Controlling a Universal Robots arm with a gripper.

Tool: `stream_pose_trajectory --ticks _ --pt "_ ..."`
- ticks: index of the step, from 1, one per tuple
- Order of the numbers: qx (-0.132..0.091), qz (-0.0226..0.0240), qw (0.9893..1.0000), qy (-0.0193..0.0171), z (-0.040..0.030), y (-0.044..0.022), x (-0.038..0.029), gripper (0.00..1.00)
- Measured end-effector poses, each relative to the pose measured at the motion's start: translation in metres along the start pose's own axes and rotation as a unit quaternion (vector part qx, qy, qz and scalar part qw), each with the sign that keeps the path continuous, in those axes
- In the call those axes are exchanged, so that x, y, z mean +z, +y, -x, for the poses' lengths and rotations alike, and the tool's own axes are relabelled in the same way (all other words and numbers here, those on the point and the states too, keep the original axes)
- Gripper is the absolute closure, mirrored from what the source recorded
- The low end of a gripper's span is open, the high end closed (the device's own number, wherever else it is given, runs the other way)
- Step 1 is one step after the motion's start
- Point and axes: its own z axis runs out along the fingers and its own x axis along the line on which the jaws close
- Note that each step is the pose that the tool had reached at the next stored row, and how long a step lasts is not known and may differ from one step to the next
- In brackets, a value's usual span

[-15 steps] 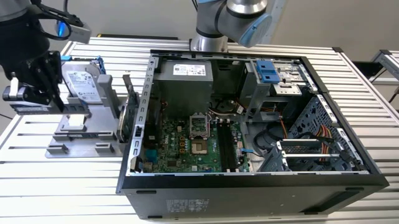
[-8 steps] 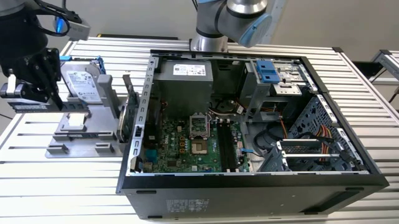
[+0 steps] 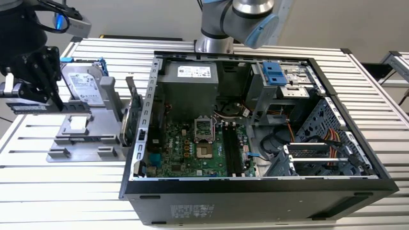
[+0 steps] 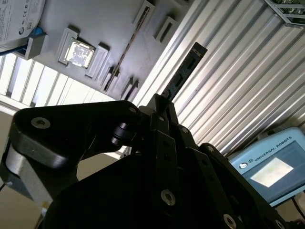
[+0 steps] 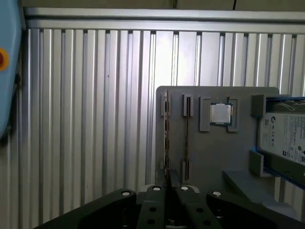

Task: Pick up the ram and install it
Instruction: 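Pick up the ram and move it above insertion slot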

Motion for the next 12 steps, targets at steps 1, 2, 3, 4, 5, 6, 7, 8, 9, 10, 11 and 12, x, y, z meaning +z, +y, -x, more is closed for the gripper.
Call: stream_pose_trajectory --ticks 1,2,3,4,5,6,7,8,9,10,11,12 --pt "0.000 0.0000 1.0000 0.0000 0.0000 0.0000 -0.0007 1.00" --pt "0.000 -0.0001 1.0000 0.0000 -0.0001 0.0000 -0.0013 1.00" --pt "0.000 0.0000 1.0000 0.0000 -0.0001 0.0000 -0.0021 1.00" --pt "0.000 0.0000 1.0000 0.0000 -0.0001 0.0000 -0.0029 1.00" --pt "0.000 0.0000 1.0000 0.0000 -0.0002 0.0000 -0.0036 1.00" --pt "0.000 0.0000 1.0000 0.0000 -0.0002 0.0001 -0.0044 1.00" --pt "0.000 0.0000 1.0000 0.0000 -0.0002 0.0000 -0.0053 1.00" --pt "0.000 0.0000 1.0000 0.0000 -0.0003 0.0001 -0.0062 1.00" --pt "0.000 0.0000 1.0000 0.0000 -0.0003 0.0001 -0.0071 1.00" --pt "0.000 0.0000 1.0000 0.0000 -0.0004 0.0001 -0.0081 1.00" --pt "0.000 0.0000 1.0000 0.0000 -0.0004 0.0001 -0.0090 1.00" --pt "0.000 -0.0001 1.0000 -0.0001 -0.0004 0.0001 -0.0096 1.00"
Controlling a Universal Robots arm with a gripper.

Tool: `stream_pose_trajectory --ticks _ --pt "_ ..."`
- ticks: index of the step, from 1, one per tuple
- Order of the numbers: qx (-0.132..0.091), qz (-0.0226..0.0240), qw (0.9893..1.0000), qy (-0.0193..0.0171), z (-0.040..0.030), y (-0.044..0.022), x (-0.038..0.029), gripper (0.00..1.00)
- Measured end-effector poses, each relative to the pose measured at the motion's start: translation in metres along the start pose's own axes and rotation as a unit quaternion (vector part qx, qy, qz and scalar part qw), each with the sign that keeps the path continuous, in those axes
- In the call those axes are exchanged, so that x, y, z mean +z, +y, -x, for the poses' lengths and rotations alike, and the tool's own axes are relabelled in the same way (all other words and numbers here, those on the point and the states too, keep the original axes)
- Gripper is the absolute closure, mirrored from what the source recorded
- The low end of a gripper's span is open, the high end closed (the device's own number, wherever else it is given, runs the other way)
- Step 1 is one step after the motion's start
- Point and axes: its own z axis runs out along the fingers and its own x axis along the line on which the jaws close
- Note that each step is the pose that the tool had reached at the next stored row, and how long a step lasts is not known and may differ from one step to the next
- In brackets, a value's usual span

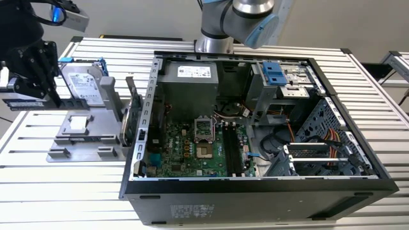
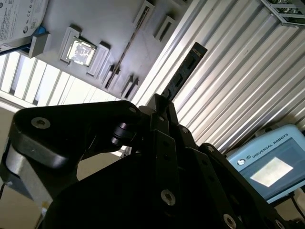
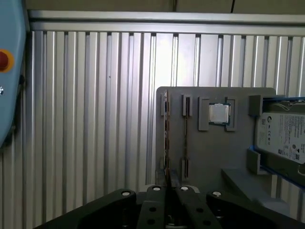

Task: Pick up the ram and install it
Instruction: 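Pick up the ram and move it above insertion slot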

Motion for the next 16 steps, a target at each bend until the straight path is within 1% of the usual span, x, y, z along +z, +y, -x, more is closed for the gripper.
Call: stream_pose_trajectory --ticks 6,16 --pt "0.000 0.0001 1.0000 0.0000 -0.0002 0.0000 -0.0045 1.00" --pt "0.000 -0.0005 1.0000 0.0001 -0.0004 0.0000 -0.0090 1.00"
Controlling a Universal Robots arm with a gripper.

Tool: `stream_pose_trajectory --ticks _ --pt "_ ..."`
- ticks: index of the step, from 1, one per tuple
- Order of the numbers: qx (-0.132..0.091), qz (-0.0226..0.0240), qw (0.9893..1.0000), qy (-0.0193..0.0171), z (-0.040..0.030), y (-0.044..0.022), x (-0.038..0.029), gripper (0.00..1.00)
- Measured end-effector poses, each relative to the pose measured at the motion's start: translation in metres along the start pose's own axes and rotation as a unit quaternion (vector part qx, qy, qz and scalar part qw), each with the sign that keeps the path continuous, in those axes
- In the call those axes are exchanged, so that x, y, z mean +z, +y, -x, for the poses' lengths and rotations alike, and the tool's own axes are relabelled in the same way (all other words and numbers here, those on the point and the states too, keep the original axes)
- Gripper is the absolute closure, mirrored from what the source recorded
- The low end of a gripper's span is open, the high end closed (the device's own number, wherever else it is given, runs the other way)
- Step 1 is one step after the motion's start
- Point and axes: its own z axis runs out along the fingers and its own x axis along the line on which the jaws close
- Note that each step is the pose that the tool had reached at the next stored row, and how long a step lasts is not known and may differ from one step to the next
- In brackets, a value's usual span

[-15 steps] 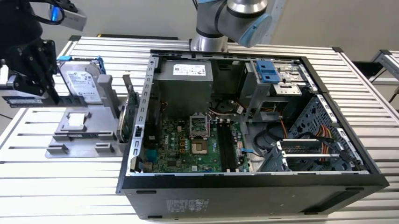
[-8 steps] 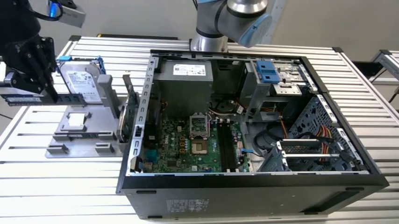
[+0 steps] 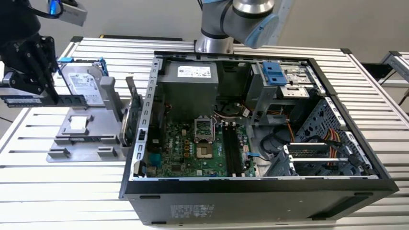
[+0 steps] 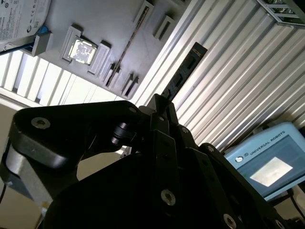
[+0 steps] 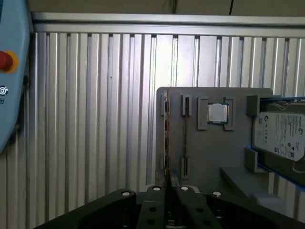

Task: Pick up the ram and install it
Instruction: 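Pick up the ram and move it above insertion slot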

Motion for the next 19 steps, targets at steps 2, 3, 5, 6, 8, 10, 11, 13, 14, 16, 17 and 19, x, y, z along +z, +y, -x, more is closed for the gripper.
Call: stream_pose_trajectory --ticks 2,3,5,6,8,10,11,13,14,16,17,19 --pt "0.000 0.0000 1.0000 0.0001 -0.0001 0.0000 -0.0018 1.00" --pt "0.000 0.0000 1.0000 0.0000 -0.0001 0.0000 -0.0026 1.00" --pt "0.000 0.0000 1.0000 0.0000 -0.0002 0.0001 -0.0041 1.00" --pt "0.000 -0.0001 1.0000 0.0000 -0.0002 0.0001 -0.0048 1.00" --pt "0.000 0.0000 1.0000 0.0000 -0.0002 0.0001 -0.0063 1.00" --pt "0.000 -0.0001 1.0000 0.0000 -0.0003 0.0001 -0.0075 1.00" --pt "0.000 -0.0001 1.0000 -0.0001 -0.0003 0.0002 -0.0079 1.00" --pt "0.000 0.0000 1.0000 0.0000 -0.0004 0.0001 -0.0088 1.00" --pt "0.000 -0.0001 1.0000 -0.0001 -0.0004 0.0001 -0.0091 1.00" --pt "0.000 -0.0001 1.0000 -0.0001 -0.0004 0.0000 -0.0093 1.00" --pt "0.000 -0.0001 1.0000 -0.0001 -0.0004 0.0000 -0.0093 1.00" --pt "0.000 -0.0001 1.0000 0.0000 -0.0004 0.0001 -0.0095 1.00"
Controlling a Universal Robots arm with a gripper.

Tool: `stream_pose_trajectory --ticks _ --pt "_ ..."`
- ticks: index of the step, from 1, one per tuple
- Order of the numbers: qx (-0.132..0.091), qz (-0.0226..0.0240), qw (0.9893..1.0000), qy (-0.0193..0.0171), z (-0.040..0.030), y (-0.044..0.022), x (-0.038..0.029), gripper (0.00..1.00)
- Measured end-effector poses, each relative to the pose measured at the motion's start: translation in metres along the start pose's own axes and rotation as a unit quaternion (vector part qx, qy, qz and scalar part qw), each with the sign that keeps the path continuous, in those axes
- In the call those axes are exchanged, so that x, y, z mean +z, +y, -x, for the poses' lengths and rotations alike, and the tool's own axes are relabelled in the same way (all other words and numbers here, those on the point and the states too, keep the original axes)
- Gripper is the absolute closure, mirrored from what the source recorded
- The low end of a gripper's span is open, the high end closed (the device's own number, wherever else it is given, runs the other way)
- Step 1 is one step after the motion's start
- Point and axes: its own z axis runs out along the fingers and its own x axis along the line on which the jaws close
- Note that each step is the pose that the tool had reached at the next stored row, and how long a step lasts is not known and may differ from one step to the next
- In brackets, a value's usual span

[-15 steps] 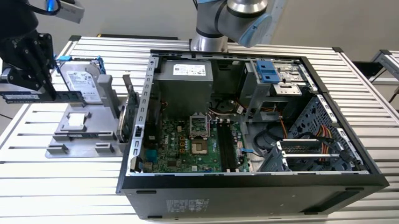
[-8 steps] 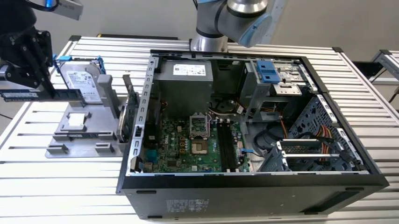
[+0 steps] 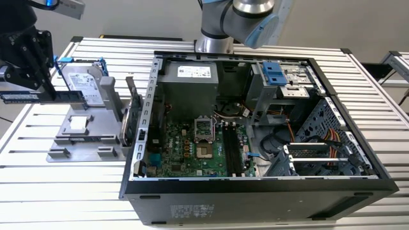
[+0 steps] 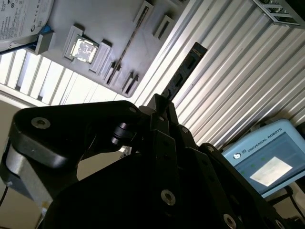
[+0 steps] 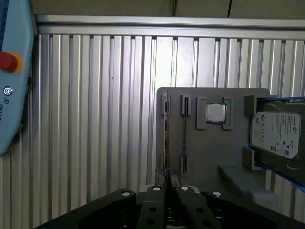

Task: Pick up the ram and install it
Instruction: 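Pick up the ram and move it above insertion slot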

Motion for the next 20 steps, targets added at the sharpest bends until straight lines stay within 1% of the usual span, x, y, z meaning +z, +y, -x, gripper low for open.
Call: stream_pose_trajectory --ticks 7,10,20 --pt "0.000 0.0000 1.0000 0.0000 0.0000 0.0001 -0.0002 1.00" --pt "0.000 0.0001 1.0000 0.0001 0.0000 -0.0012 -0.0003 1.00" --pt "0.000 0.0000 1.0000 0.0000 -0.0003 -0.0131 -0.0003 1.00"
